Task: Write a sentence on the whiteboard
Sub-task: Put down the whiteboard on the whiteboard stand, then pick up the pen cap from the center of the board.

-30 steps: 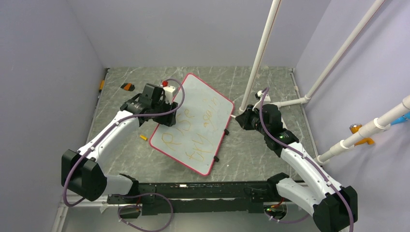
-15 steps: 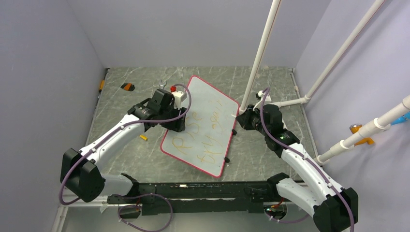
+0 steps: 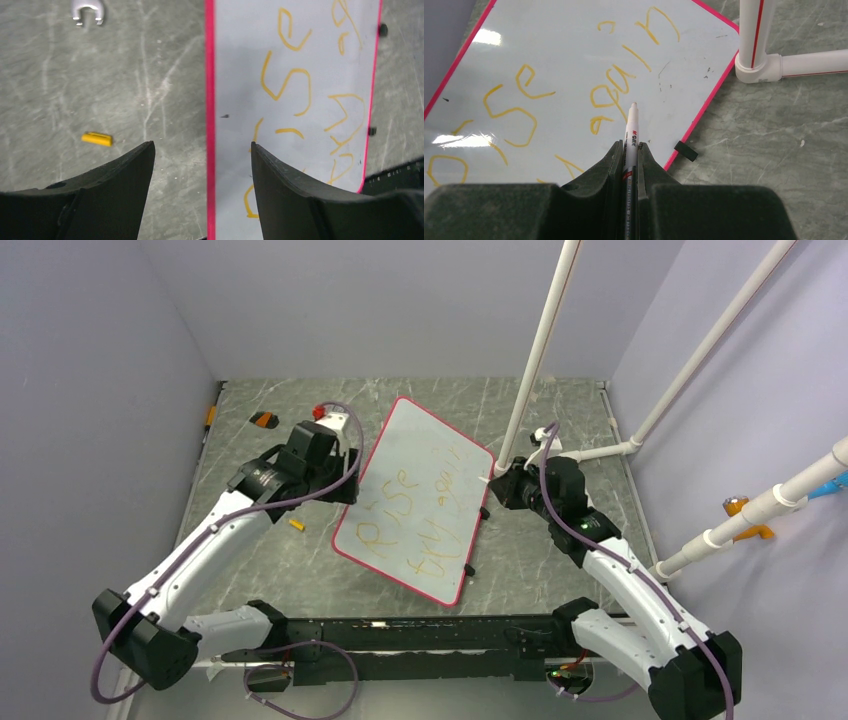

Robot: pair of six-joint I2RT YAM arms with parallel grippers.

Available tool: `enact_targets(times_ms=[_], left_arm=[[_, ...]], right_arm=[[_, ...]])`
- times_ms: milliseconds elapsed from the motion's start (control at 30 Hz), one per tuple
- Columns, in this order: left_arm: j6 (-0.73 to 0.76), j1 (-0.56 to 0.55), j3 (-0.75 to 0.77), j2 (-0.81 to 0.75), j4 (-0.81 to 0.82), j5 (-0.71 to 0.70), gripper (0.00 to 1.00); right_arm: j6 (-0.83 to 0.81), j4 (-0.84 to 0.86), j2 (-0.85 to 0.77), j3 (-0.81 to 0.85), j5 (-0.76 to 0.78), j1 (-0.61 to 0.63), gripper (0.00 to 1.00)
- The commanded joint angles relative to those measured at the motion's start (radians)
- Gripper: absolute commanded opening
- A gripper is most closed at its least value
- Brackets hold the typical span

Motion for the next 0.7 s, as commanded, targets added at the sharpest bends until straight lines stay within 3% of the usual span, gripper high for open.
enact_targets(times_ms=[0,267,433,667], left_arm=[[-0.147,0.045,0.026,-0.061,-0.093,-0.201,0.75],[-0.34,0.313,-0.221,-0.229,-0.024,-0.176,0.7],[-0.463,0.365,-0.378,-0.268,0.053,-0.194,0.68],[-0.609,0.391,-0.415,-0.143,0.073,-0.249,0.63]], right_arm=[[-0.014,0.021,-0.029,0.036,0.004,0.001,0.0],[-0.015,-0.003,-0.052,0.044,-0.001,0.001,0.0],[-0.008,0.001,-0.057,0.03,-0.002,0.001,0.0],[-0.001,0.007,-0.051,0.026,-0.009,0.001,0.0]])
